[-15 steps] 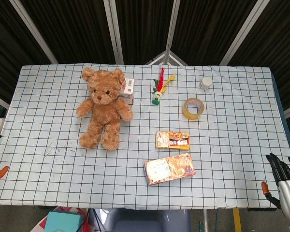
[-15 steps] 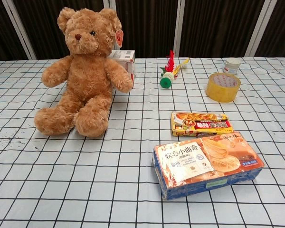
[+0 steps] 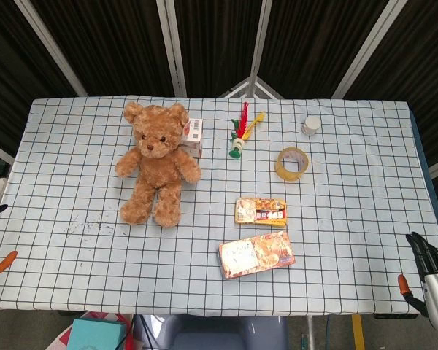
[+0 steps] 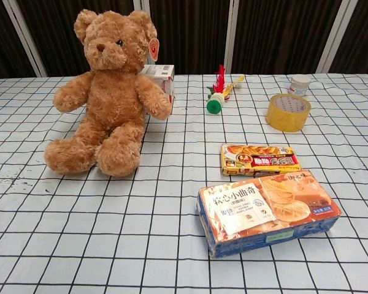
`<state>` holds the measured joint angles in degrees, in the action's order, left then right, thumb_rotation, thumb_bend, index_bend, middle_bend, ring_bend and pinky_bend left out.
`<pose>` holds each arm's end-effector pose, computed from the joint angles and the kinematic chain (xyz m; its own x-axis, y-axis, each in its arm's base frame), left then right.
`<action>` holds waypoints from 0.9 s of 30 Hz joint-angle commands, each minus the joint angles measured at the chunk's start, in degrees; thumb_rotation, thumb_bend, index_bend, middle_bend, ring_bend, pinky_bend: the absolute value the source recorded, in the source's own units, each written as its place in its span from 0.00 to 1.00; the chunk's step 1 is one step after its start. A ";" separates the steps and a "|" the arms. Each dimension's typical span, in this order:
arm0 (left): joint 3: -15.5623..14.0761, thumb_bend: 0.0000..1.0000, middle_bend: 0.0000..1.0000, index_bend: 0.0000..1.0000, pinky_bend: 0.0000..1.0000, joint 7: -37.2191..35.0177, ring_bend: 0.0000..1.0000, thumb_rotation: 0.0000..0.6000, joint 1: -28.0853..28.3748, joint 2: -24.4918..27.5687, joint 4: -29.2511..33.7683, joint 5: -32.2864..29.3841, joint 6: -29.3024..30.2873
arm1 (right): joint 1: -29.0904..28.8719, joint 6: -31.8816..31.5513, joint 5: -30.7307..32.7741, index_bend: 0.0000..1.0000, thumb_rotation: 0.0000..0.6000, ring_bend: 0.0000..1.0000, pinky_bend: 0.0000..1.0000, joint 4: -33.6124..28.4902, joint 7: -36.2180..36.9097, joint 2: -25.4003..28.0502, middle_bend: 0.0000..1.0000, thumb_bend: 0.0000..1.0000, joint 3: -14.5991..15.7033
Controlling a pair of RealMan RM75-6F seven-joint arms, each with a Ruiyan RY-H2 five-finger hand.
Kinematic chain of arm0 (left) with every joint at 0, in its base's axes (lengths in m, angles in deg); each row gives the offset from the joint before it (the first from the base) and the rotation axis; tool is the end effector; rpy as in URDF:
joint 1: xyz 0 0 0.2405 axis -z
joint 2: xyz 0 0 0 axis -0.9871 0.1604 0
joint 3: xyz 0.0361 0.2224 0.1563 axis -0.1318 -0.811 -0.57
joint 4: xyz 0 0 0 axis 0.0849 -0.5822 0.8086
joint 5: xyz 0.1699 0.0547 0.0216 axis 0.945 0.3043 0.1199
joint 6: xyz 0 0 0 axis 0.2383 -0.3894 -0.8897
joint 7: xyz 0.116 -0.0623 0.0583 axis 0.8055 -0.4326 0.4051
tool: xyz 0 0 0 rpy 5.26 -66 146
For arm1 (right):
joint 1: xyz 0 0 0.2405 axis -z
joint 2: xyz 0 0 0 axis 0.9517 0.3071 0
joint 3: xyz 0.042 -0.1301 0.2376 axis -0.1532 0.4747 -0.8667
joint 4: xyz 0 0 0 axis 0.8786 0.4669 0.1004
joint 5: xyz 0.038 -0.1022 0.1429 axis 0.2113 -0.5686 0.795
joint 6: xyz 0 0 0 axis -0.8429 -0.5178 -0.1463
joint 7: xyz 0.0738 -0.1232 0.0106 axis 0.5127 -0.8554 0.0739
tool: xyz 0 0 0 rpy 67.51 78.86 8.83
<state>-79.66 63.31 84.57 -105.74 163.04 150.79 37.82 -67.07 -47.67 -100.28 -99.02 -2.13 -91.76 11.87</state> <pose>-0.3004 0.1642 0.2508 0.2548 0.0582 0.9652 0.9669 -0.0251 -0.2538 -0.3132 -0.1144 0.2176 0.4477 0.0759 0.8910 -0.8925 -0.0228 0.4504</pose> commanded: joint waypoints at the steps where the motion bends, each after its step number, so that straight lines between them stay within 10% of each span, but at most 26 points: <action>1: -0.05 0.40 0.01 0.11 0.00 0.28 0.00 1.00 0.43 -0.26 -0.11 -0.51 -1.17 | 0.11 0.03 0.25 0.03 1.00 0.19 0.04 -0.24 0.34 0.21 0.11 0.42 0.01; 12: 2.17 0.20 0.01 0.09 0.01 -9.90 0.00 1.00 3.55 -1.48 1.34 -11.43 -12.53 | 0.64 -0.86 -0.38 0.03 1.00 0.19 0.04 -0.97 1.71 0.86 0.11 0.42 0.39; 21: 10.94 0.16 0.00 0.01 0.01 -47.08 0.00 1.00 16.96 1.96 0.71 -19.08 -41.45 | 0.12 0.31 1.07 0.03 1.00 0.19 0.04 -2.04 3.14 1.44 0.11 0.42 -0.18; 27: 13.69 0.15 0.00 0.01 0.01 -54.38 0.00 1.00 24.24 -4.63 -11.24 -23.68 -55.53 | -0.25 2.22 3.46 0.03 1.00 0.19 0.04 -0.38 5.24 1.06 0.11 0.42 -0.54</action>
<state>-69.90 15.35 101.81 -106.79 159.33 132.03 -7.72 -67.24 -45.68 -97.12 -99.68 2.78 -90.61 11.46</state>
